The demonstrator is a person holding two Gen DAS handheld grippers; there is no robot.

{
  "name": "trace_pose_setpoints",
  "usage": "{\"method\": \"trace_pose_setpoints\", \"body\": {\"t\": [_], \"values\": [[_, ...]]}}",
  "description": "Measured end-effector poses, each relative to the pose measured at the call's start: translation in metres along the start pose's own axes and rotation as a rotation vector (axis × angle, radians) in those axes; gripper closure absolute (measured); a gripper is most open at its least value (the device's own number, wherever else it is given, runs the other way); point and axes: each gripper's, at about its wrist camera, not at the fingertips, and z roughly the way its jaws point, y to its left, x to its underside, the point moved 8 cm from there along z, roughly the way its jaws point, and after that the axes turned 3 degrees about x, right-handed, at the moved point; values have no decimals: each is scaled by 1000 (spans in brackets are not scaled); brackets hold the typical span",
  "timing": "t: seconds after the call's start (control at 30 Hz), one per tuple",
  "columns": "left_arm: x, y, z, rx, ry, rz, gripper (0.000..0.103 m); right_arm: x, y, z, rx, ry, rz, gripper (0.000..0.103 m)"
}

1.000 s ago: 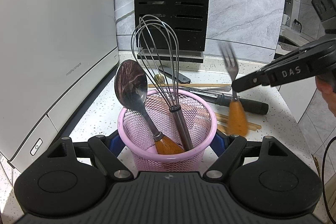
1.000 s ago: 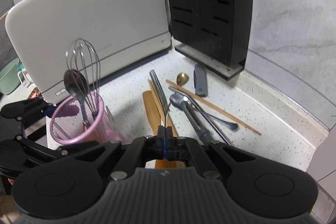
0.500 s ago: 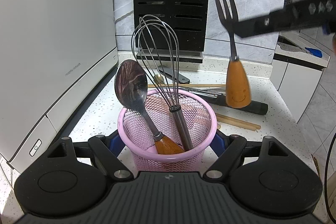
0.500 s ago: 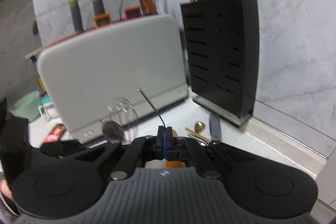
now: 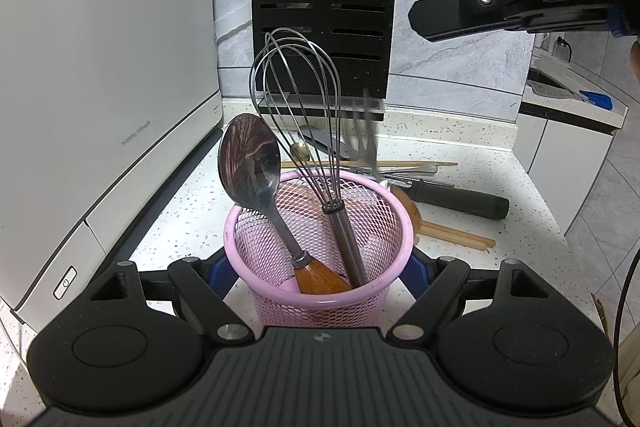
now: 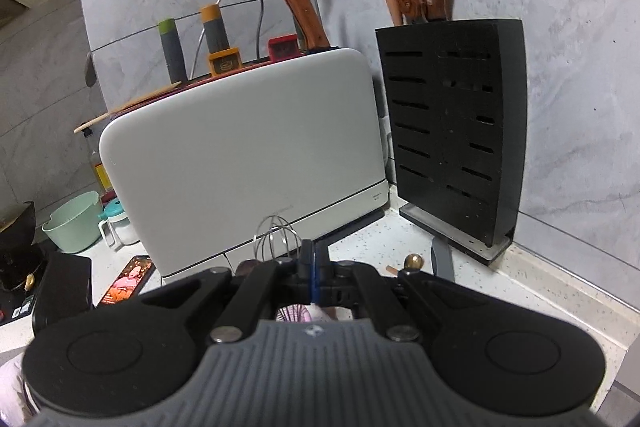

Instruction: Organize utensils

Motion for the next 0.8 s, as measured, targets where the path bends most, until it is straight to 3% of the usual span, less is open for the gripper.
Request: {"method": "trace_pose_setpoints", "body": {"t": [0.17,0.47,0.5,0.6,0.8], "values": [[0,0,0,2,0,0,10,9,-4,10,18,43,-34,103],[-1,-1,1,-1,-1,0,10,53,-14,37,62,217,-263,99],[-1,-1,1,-1,-1,-1,10,57,-14,37,55,232,-276,94],[-1,-1,1,-1,-1,0,10,63,-13,33,57,247,-314,68],[-1,-1,1,0,-3,0,10,82,-10,18,13,282,-294,59]]}}
